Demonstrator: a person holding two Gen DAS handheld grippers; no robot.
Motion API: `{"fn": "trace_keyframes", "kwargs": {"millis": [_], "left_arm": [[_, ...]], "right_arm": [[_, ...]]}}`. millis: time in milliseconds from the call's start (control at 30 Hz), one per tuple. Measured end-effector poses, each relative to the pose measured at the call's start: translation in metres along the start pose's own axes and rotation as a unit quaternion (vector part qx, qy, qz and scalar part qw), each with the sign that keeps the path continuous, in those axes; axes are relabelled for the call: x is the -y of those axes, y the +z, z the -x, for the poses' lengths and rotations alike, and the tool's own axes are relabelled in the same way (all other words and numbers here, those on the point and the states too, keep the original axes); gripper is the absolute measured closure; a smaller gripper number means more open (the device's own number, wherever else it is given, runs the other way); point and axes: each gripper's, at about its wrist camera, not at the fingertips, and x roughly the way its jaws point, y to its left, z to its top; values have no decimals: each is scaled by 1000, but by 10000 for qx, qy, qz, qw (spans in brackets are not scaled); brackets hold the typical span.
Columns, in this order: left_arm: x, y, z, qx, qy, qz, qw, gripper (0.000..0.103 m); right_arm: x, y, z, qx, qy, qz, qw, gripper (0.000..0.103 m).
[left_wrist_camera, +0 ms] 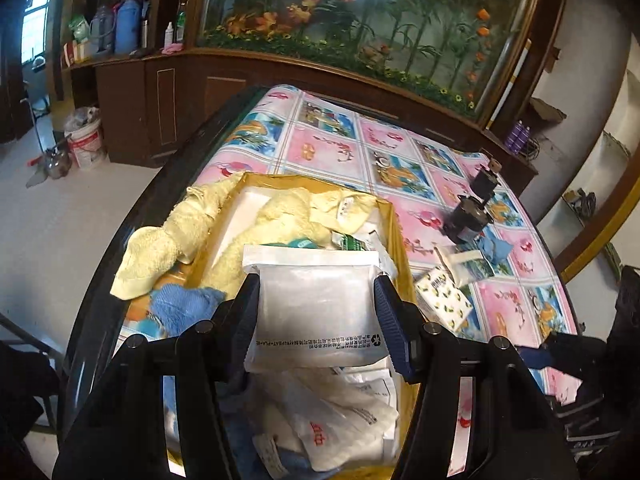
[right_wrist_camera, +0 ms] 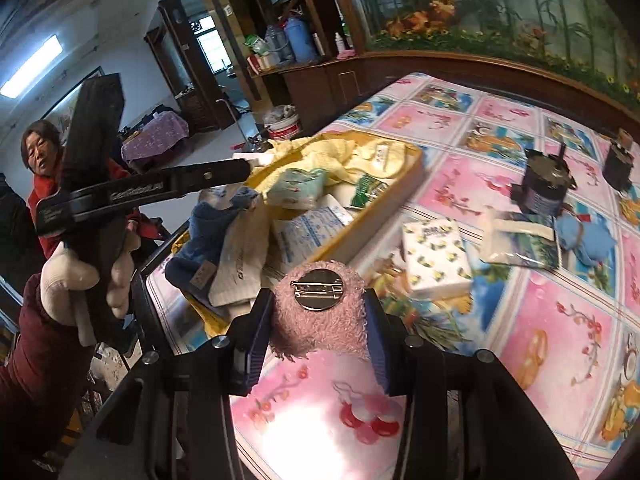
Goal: Organize soft objects
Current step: 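Carry the white sachet with left and pink pad with right into the tray, open both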
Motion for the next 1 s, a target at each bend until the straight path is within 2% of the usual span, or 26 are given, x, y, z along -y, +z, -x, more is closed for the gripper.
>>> {"fn": "trace_keyframes", "kwargs": {"millis": [167, 400, 600, 800, 900, 1000], "left_arm": [[-22, 33, -27, -112, 32, 306, 9995, 46], [-31, 72, -74, -313, 227, 235, 9990, 46], [-38, 82, -110, -550, 336, 145, 9978, 43], [-37, 86, -119, -648, 303, 112, 9974, 34], [-40, 88, -120, -650, 261, 195, 9974, 32], [-46, 90, -119, -678, 112, 368, 9970, 32]], "right_arm": [[-19, 22, -26, -38, 108, 173, 9998, 60], [-26, 47, -66, -187, 22, 250, 9995, 60], [-14, 62, -95, -357, -167, 147, 9991, 60], [-7, 66, -111, -418, -257, 115, 9987, 57], [-7, 66, -115, -427, -291, 124, 9986, 53], [-8, 64, -114, -422, -274, 89, 9987, 43]]}}
